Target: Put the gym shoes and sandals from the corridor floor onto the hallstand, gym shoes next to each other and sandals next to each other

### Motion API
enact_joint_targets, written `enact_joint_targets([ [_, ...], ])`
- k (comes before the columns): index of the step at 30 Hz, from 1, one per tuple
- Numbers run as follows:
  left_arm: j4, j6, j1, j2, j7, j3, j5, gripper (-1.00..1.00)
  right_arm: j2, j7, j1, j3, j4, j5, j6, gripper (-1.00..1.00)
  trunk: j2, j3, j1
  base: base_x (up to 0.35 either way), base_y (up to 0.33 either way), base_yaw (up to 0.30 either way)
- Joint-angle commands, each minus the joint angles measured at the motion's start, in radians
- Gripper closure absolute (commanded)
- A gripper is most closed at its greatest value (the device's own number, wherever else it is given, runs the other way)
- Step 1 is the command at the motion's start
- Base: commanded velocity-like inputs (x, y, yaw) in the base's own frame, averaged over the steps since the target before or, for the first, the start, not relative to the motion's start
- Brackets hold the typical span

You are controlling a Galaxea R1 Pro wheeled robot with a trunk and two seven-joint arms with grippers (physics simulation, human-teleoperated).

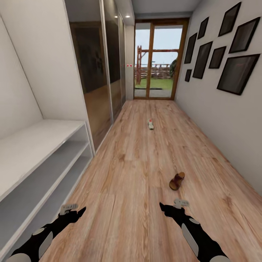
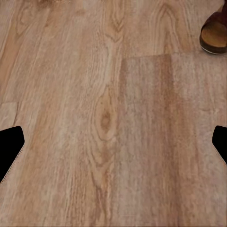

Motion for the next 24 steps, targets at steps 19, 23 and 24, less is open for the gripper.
enact_joint_targets([
  [19,0.002,0.0,-0.001,0.0,-0.007,0.004,0.005,-1.0,0.0,0.0,0.0,0.003,-0.001,-0.008,0.004,-1.0,0.0,-0.001,0.0,0.347,0.034,0.0],
  [23,0.001,0.0,-0.001,0.0,-0.007,0.004,0.005,-1.0,-0.001,0.0,0.0,0.003,-0.001,-0.008,0.004,-1.0,0.0,-0.001,0.0,0.347,0.051,0.0],
  [24,0.001,0.0,-0.001,0.0,-0.007,0.004,0.005,-1.0,-0.001,0.0,0.0,0.003,-0.001,-0.008,0.004,-1.0,0.0,-0.001,0.0,0.347,0.02,0.0],
])
